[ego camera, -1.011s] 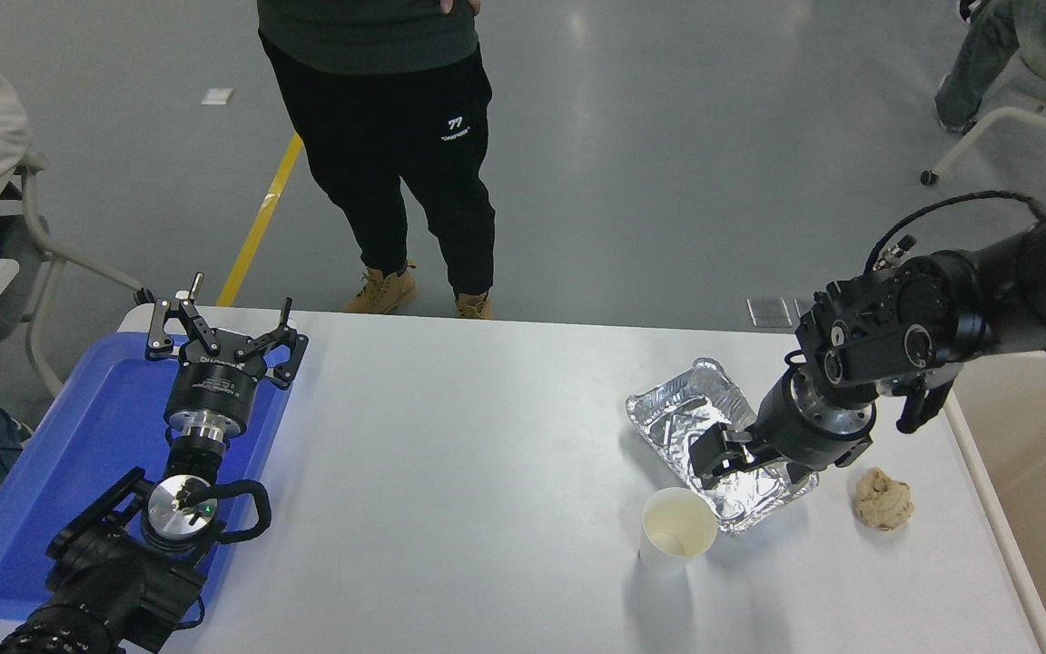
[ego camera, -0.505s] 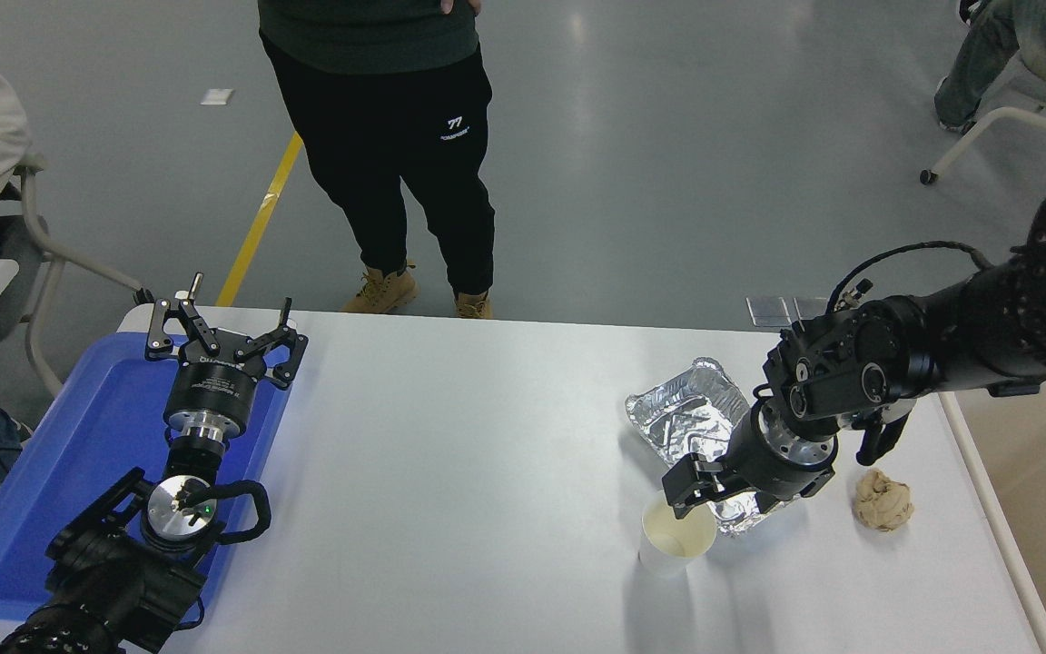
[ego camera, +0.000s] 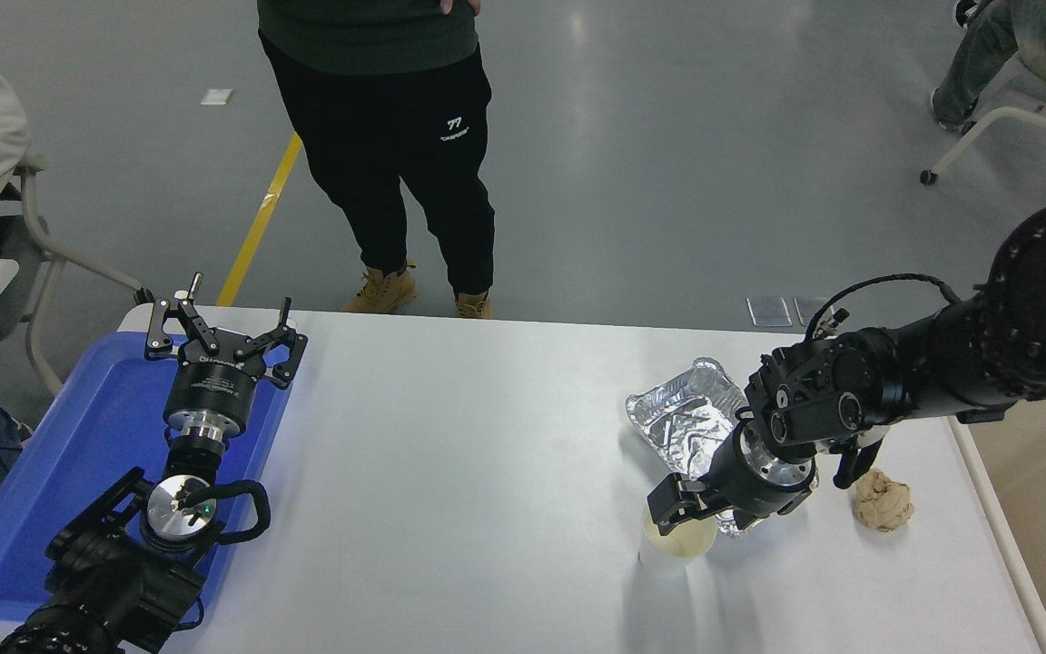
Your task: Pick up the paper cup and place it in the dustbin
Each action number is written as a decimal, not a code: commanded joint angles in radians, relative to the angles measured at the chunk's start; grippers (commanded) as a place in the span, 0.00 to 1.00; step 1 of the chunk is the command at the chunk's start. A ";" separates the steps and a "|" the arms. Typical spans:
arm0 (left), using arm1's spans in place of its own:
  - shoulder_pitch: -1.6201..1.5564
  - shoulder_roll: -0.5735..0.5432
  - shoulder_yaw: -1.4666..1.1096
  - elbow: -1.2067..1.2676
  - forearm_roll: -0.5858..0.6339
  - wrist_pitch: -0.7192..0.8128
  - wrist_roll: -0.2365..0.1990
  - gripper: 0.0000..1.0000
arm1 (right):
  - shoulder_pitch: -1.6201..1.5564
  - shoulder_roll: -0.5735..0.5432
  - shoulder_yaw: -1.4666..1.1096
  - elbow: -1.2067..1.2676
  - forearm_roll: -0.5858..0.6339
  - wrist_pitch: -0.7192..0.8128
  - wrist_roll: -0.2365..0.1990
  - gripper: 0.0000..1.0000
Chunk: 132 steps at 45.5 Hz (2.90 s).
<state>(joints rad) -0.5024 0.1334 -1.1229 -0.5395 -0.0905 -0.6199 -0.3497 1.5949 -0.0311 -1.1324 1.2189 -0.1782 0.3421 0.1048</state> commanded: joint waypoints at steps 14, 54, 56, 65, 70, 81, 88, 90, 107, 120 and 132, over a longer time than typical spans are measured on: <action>-0.001 0.000 0.000 -0.001 0.000 0.000 0.000 1.00 | -0.038 0.025 0.002 -0.035 -0.043 -0.032 0.001 0.00; 0.001 0.000 0.000 -0.001 0.002 0.000 0.001 1.00 | 0.464 -0.207 -0.061 0.269 -0.034 0.106 0.000 0.00; 0.001 0.002 0.000 -0.001 0.002 0.000 0.001 1.00 | 0.496 -0.233 -0.063 0.281 -0.033 0.126 -0.002 0.00; 0.001 0.000 0.000 -0.001 0.002 0.000 0.001 1.00 | 0.655 -0.268 -0.129 0.355 -0.033 0.175 -0.004 0.00; 0.001 0.002 0.000 -0.001 0.002 0.000 0.001 1.00 | 0.729 -0.286 -0.132 0.386 -0.032 0.199 -0.004 0.00; 0.001 0.000 0.000 -0.001 0.002 0.000 0.001 1.00 | 0.786 -0.296 -0.170 0.393 -0.033 0.213 -0.008 0.00; 0.001 0.000 0.000 -0.001 0.002 0.000 0.001 1.00 | 0.812 -0.296 -0.173 0.402 -0.033 0.218 -0.011 0.00; 0.001 0.000 0.000 -0.001 0.002 0.000 0.001 1.00 | 0.826 -0.297 -0.176 0.406 -0.033 0.227 -0.013 0.00; 0.001 0.002 0.000 -0.001 0.002 0.000 0.001 1.00 | 0.884 -0.314 -0.194 0.415 -0.047 0.282 -0.014 0.00; 0.001 0.002 0.000 -0.001 0.000 0.000 0.001 1.00 | 0.909 -0.348 -0.236 0.413 -0.150 0.296 -0.014 0.00; 0.001 0.002 0.000 -0.001 0.000 0.000 0.000 1.00 | 0.875 -0.412 -0.293 0.329 -0.286 0.282 -0.014 0.00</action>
<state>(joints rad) -0.5016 0.1348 -1.1229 -0.5399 -0.0903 -0.6197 -0.3482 2.4931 -0.3903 -1.3759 1.6120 -0.3563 0.6295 0.0896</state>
